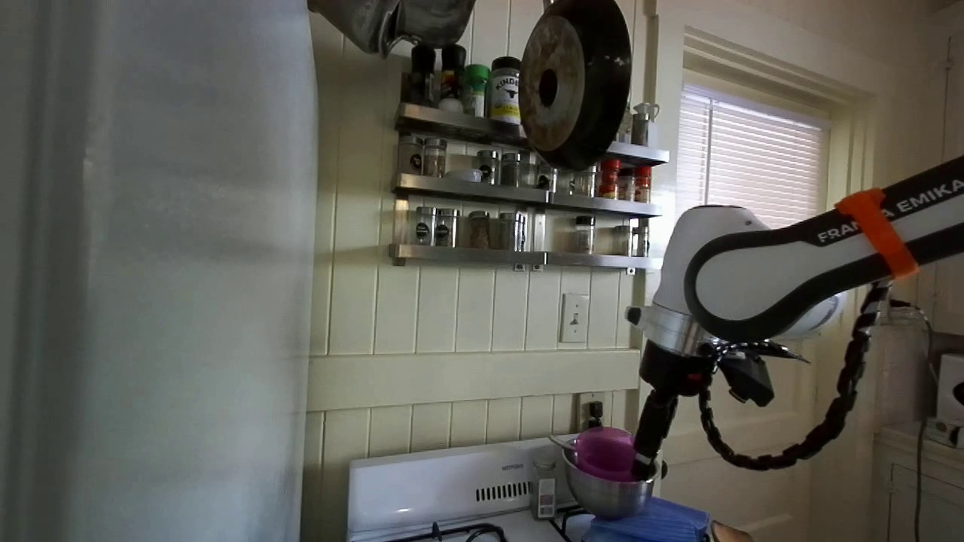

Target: Move the black grating on the left to the right.

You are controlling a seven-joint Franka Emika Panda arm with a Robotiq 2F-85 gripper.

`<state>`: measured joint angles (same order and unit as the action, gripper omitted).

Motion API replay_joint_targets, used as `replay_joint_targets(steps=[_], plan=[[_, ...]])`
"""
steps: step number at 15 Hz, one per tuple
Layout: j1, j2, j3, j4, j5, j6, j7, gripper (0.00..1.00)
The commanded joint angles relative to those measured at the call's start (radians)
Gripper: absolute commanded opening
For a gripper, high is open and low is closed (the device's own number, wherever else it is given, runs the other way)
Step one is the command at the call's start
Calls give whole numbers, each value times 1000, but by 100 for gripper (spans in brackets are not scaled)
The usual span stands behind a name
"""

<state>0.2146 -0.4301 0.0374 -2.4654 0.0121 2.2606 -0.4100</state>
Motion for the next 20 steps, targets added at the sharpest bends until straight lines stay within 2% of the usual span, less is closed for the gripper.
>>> replay_joint_targets(steps=[1, 5, 7, 8, 13, 16, 20], plan=[[68, 150, 15, 121, 20, -7, -127, 100], [100, 294, 59, 250, 20, -63, -255, 100], [71, 325, 92, 285, -33, -100, -220, 100], [68, 281, 94, 229, 1, -45, -217, 100], [58, 323, 105, 272, -10, -66, -217, 100], [68, 389, 117, 307, 27, -113, -300, 100], [77, 424, 162, 288, 50, -177, -425, 100]])
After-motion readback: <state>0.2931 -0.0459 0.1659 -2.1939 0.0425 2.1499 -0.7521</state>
